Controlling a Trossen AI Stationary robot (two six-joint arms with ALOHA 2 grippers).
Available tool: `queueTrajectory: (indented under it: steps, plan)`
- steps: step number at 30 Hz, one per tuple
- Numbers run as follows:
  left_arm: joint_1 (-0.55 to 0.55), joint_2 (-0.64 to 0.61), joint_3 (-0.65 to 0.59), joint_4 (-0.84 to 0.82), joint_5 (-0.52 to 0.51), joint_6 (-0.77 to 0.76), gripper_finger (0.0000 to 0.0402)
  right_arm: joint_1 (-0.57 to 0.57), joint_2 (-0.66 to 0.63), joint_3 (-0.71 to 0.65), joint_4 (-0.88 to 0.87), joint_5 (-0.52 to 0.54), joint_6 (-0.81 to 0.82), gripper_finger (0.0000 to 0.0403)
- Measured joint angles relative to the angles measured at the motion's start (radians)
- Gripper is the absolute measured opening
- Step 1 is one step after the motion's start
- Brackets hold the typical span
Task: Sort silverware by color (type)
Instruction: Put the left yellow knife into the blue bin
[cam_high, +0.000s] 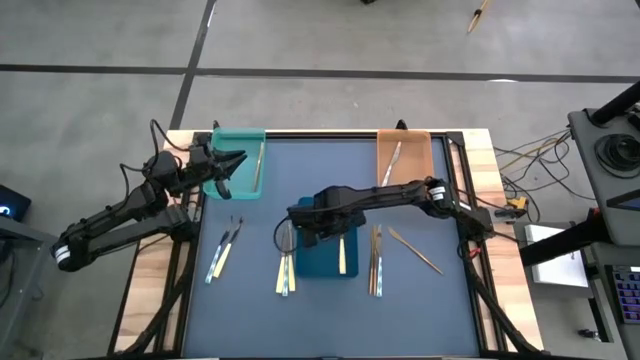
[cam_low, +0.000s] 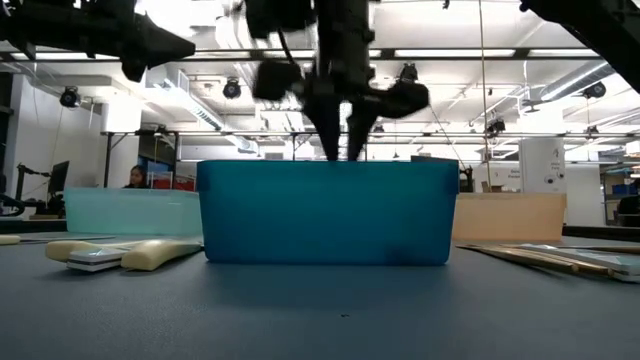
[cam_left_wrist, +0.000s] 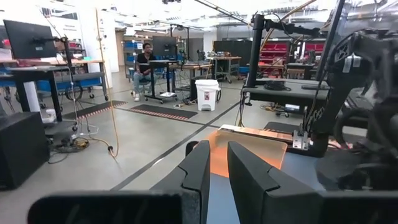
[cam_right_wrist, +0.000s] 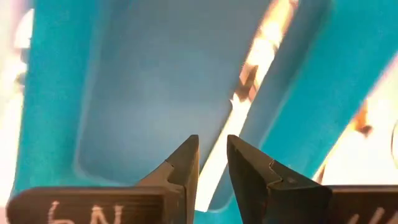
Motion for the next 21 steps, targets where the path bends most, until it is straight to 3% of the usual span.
queueTrajectory:
  steps: [3, 7, 10, 14, 21]
  plan:
    - [0.001, 0.0, 0.0, 0.0, 0.05, -0.034, 0.0039, 0.021, 0.0, 0.045, 0.003, 0.002, -0.193, 0.0072]
    - [-0.001, 0.0, 0.0, 0.0, 0.311, -0.099, 0.0039, 0.052, 0.0, 0.072, 0.033, 0.011, -0.473, 0.0071]
    - [-0.001, -0.001, -0.011, 0.0, 0.417, -0.208, 0.0039, 0.07, 0.0, 0.07, 0.064, 0.072, -0.667, 0.007]
    - [-0.008, 0.001, -0.02, -0.001, 0.436, -0.334, 0.0039, 0.071, 0.0, 0.058, 0.069, 0.142, -0.854, 0.007]
    - [-0.01, 0.014, -0.02, 0.002, 0.42, -0.483, 0.0039, 0.039, -0.004, 0.052, 0.061, 0.139, -1.141, 0.007]
